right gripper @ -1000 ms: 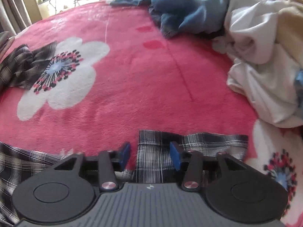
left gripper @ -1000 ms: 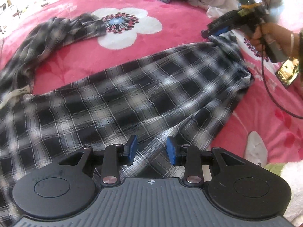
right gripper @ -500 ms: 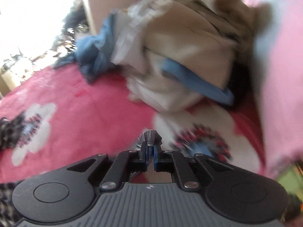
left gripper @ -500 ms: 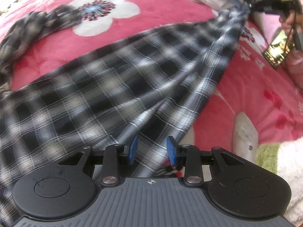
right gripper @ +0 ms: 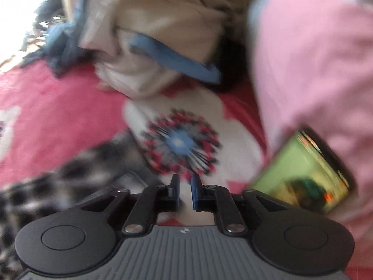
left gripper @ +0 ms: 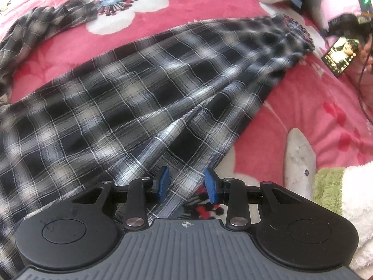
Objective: Fold clothes
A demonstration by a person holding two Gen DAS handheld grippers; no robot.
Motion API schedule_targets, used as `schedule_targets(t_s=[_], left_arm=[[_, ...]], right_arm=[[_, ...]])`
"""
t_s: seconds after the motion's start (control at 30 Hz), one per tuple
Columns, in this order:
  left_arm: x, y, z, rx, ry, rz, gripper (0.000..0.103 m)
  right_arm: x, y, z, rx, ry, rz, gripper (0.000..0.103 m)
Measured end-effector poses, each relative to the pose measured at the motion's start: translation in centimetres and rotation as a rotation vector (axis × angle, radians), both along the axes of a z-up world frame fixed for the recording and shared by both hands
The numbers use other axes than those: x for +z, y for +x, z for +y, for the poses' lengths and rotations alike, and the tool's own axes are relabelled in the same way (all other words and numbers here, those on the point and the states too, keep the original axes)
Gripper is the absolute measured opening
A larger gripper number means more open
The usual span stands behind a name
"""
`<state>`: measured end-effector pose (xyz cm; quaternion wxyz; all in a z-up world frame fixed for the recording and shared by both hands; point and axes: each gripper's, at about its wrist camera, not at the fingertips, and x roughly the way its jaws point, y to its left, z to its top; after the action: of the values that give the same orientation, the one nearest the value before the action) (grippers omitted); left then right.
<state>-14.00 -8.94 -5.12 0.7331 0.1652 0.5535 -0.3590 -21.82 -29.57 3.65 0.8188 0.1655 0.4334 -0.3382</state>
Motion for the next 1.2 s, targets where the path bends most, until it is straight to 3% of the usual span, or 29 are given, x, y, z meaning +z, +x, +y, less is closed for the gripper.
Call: schedule_targets(t_s=[0.07, 0.13, 0.23, 0.5, 0.57, 0.6, 0.63, 0.7, 0.77, 0.87, 1.07, 1.2], left_arm=[[0.1, 0.1, -0.2, -0.004, 0.002, -0.003, 0.033], [0.3, -0.3, -0.3, -0.009, -0.003, -0.009, 0.033], [0.4, -0.4, -0.3, -0.016, -0.004, -0.014, 0.033], [0.0, 0.3, 0.0, 0.012, 0.01, 0.001, 0.033], [-0.1, 0.4, -0.2, 0.008, 0.013, 0.005, 0.033], [-0.2, 0.4, -0.3, 0.006, 0.015, 0.006, 0.033], [-0.3, 0.4, -0.3, 0.002, 0.017, 0.008, 0.033], [-0.4, 0.3, -0.6, -0.01, 0.029, 0.008, 0.033], [-0.4, 0.2, -0.8, -0.021, 0.036, 0.002, 0.033], [-0.5, 0.0, -1.0, -0.025, 0.047, -0.001, 0.033], [-1.1, 0.1, -1.2, -0.018, 0.074, 0.005, 0.033], [-1.2, -0.2, -1.3, -0.042, 0.091, -0.007, 0.033]], right_arm=[[0.6, 1.7, 0.2, 0.068, 0.016, -0.035, 0.026], [0.6, 4.2, 0.1, 0.135, 0.056, -0.053, 0.044], [-0.5, 7.5, -1.4, 0.149, 0.125, -0.035, 0.05], [-6.0, 12.5, -6.1, 0.126, 0.38, 0.092, 0.051], [-6.2, 12.6, -5.9, 0.149, 0.377, 0.091, 0.052], [-6.3, 12.6, -5.8, 0.161, 0.375, 0.09, 0.046], [-6.1, 12.7, -5.5, 0.188, 0.36, 0.086, 0.029], [-5.3, 12.9, -4.6, 0.248, 0.296, 0.07, 0.007], [-4.5, 13.0, -3.6, 0.307, 0.233, 0.053, 0.005], [-2.8, 13.0, -3.5, 0.305, 0.156, -0.02, 0.005], [-3.8, 14.2, -4.7, 0.243, 0.138, -0.048, 0.006], [-4.6, 13.9, -5.5, 0.172, 0.149, -0.052, 0.019]])
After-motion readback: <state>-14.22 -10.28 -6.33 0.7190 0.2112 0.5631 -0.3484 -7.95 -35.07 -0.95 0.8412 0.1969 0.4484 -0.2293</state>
